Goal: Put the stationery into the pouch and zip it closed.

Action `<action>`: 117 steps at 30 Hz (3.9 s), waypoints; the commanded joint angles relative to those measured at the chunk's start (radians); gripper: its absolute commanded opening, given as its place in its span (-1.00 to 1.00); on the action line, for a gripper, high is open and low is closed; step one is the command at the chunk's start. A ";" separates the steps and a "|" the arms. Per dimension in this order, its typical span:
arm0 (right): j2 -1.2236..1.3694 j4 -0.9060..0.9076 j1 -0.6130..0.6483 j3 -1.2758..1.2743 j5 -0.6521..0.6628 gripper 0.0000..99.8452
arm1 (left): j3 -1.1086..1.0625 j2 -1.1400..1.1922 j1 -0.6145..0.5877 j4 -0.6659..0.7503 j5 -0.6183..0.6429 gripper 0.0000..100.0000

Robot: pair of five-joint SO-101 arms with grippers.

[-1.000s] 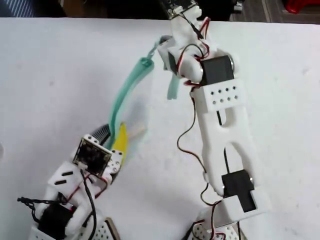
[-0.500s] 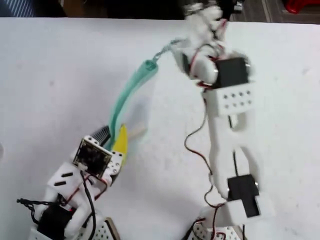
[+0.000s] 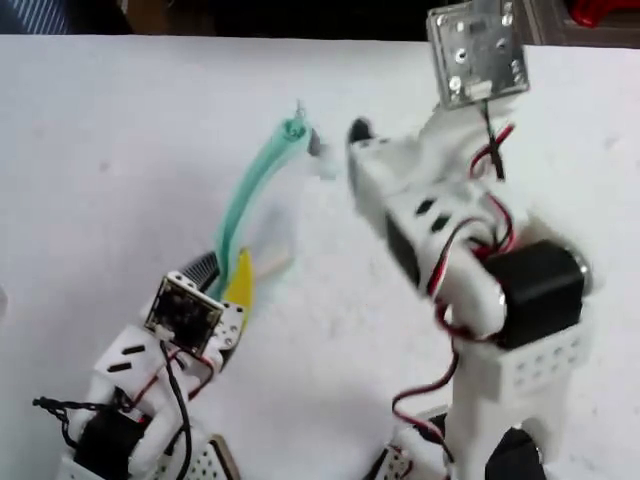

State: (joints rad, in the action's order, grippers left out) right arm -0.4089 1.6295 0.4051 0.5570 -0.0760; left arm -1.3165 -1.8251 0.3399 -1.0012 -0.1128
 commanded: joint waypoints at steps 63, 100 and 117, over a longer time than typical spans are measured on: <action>0.693 0.088 0.254 0.250 -0.324 -0.86 | 0.006 0.008 0.001 -0.006 -0.012 -0.91; 0.598 -0.031 -0.165 0.020 -0.244 -0.97 | 0.218 0.008 -0.159 -0.213 0.074 -0.55; 0.984 -0.104 -0.278 -0.224 0.130 -0.97 | 0.041 0.008 -0.351 0.015 0.213 -0.55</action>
State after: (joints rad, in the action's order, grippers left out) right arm 0.5378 1.5374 0.0813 0.3376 0.0330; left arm -1.2750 -1.8251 0.0284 -1.0226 0.0468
